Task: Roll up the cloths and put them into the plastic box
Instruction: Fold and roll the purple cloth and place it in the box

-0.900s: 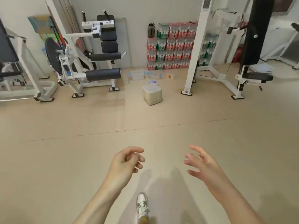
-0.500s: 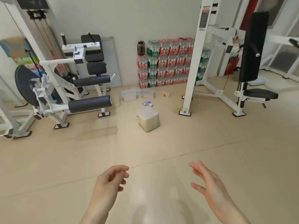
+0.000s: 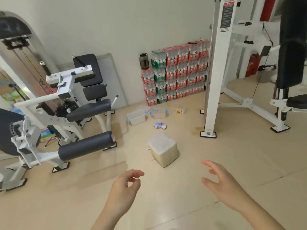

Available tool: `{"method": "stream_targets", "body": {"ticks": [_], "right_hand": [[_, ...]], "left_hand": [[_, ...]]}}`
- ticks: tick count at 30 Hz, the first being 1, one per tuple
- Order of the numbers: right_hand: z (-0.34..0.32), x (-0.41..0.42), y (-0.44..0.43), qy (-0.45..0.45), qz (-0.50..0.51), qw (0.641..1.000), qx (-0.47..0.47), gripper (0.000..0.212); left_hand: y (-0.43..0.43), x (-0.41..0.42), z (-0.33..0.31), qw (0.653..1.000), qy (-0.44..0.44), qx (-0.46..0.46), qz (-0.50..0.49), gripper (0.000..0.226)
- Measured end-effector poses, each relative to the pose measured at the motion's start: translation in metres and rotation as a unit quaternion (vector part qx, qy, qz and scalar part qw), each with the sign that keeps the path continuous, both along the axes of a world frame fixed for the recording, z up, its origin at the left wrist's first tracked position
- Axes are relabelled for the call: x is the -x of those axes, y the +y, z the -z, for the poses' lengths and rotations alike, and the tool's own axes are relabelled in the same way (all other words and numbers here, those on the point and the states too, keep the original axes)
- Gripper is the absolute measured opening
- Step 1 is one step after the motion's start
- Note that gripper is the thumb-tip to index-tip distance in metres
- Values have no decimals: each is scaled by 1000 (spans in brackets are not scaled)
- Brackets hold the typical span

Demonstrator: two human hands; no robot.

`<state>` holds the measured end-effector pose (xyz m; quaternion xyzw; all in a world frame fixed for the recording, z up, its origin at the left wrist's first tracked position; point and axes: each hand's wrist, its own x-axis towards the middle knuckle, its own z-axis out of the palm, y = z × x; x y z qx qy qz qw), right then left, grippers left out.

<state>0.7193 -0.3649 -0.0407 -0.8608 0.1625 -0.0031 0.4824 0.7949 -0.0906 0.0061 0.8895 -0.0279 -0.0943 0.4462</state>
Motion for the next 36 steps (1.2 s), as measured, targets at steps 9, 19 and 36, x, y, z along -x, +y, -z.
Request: {"method": "stream_targets", "body": {"ticks": [9,19,36], "right_hand": [[33,-253,-37,167,-189,956,151,49],[64,-557,-92,209,129,943,-224,27],[172,-1058,-277,105,-129,978,125,85]], "left_hand": [[-19,-270,51,975,20,-217,41,29],[-58,-589,97,978,203,29,-42,28],[-280,-1031,183,993,80,-56,-73,26]]}}
